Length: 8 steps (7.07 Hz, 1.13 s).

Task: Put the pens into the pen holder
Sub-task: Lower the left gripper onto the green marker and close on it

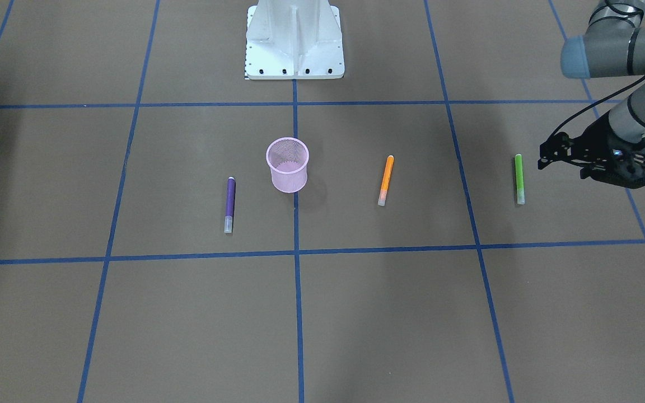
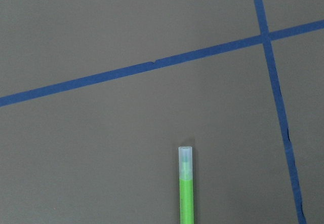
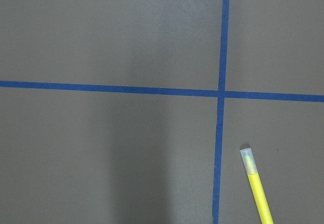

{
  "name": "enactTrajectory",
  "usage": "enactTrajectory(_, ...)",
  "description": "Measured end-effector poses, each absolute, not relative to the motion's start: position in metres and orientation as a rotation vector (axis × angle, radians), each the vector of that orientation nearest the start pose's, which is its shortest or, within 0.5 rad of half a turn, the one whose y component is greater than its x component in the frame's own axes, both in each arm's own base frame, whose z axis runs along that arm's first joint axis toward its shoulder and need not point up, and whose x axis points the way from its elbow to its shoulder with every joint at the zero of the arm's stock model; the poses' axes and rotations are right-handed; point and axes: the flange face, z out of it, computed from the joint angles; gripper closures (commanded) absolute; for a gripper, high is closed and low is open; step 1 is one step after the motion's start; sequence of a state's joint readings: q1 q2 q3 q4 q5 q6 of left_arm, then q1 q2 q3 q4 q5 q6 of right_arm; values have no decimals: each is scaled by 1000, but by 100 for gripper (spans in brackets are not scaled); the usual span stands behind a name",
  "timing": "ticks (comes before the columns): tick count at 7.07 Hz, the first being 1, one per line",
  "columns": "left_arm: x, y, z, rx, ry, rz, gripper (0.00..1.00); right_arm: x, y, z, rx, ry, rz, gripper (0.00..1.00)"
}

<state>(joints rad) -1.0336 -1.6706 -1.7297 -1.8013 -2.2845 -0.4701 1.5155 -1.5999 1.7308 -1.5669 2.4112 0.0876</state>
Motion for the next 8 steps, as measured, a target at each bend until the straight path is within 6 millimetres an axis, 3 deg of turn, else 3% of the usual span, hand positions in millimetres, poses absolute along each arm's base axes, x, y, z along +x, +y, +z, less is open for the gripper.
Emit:
enactTrajectory(3, 261, -502, 539, 119, 824, 216, 1, 30, -487, 596, 50, -849, -15, 0)
enactTrajectory(4, 269, -501, 546, 124, 811, 218, 6, 29, -487, 599, 44, -850, -13, 0)
enactTrajectory(6, 279, -502, 552, 121, 797, 220, 32, 28, -488, 600, 41, -851, -13, 1)
enactTrajectory(8, 283, -504, 550, 120, 794, 217, 40, 28, -488, 599, 41, -851, -14, 1)
